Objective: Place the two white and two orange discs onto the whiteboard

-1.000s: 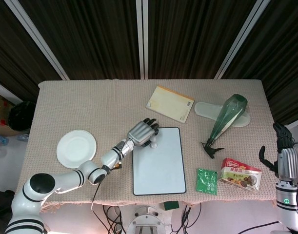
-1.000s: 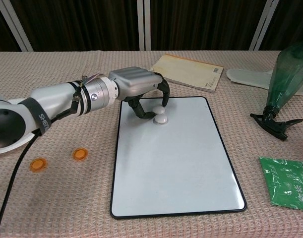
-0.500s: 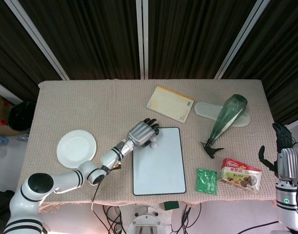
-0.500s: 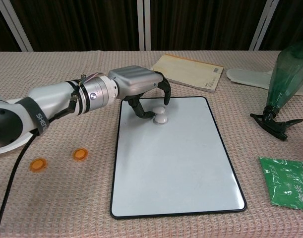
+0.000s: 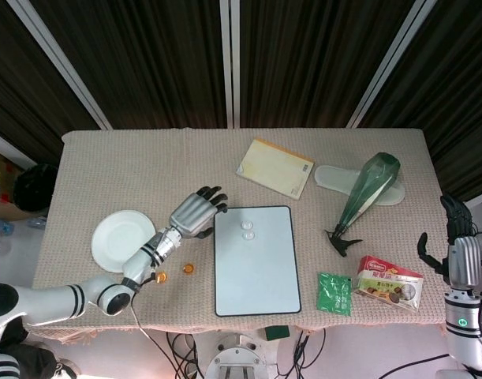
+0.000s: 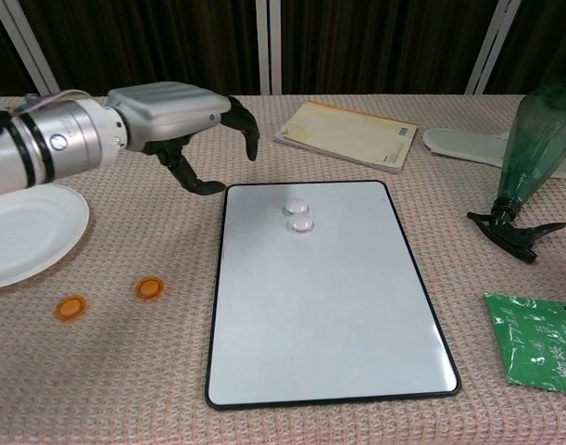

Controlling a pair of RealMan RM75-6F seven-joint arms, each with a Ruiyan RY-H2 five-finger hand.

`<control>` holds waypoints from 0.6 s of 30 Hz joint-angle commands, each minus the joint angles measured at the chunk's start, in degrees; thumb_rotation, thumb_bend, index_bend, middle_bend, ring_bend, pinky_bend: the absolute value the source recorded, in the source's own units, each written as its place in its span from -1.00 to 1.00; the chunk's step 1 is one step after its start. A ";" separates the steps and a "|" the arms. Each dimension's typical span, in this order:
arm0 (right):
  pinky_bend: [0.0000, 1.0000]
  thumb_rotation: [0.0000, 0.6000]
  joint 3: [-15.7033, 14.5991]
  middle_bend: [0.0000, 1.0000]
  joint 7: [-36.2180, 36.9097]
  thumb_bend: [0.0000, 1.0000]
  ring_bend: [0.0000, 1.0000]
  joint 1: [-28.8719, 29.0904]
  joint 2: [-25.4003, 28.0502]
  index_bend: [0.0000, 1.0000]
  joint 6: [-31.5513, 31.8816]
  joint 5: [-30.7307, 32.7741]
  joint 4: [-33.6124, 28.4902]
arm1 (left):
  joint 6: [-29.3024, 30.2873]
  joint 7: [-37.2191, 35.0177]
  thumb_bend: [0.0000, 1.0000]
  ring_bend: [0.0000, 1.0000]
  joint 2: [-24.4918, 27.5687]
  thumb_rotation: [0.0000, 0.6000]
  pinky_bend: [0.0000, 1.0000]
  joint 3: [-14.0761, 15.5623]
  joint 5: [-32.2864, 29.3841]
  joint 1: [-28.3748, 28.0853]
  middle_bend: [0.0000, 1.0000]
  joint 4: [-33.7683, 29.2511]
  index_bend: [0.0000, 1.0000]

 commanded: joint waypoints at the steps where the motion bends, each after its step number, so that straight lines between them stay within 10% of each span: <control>1: -1.00 1.00 -0.06 -0.99 0.22 0.17 -1.00 0.09 -0.16 -0.88 0.12 -0.19 0.27 | 8.05 3.86 -0.59 -0.83 8.43 1.00 -0.66 5.62 -0.31 8.12 -0.60 -9.75 -0.29; 18: -1.00 1.00 -0.55 -0.99 0.30 0.17 -1.00 -0.60 0.38 -0.88 1.50 -0.65 -0.20 | 19.03 8.52 -0.59 -0.80 9.86 1.00 -0.64 17.39 9.27 22.63 -0.57 -16.42 -0.24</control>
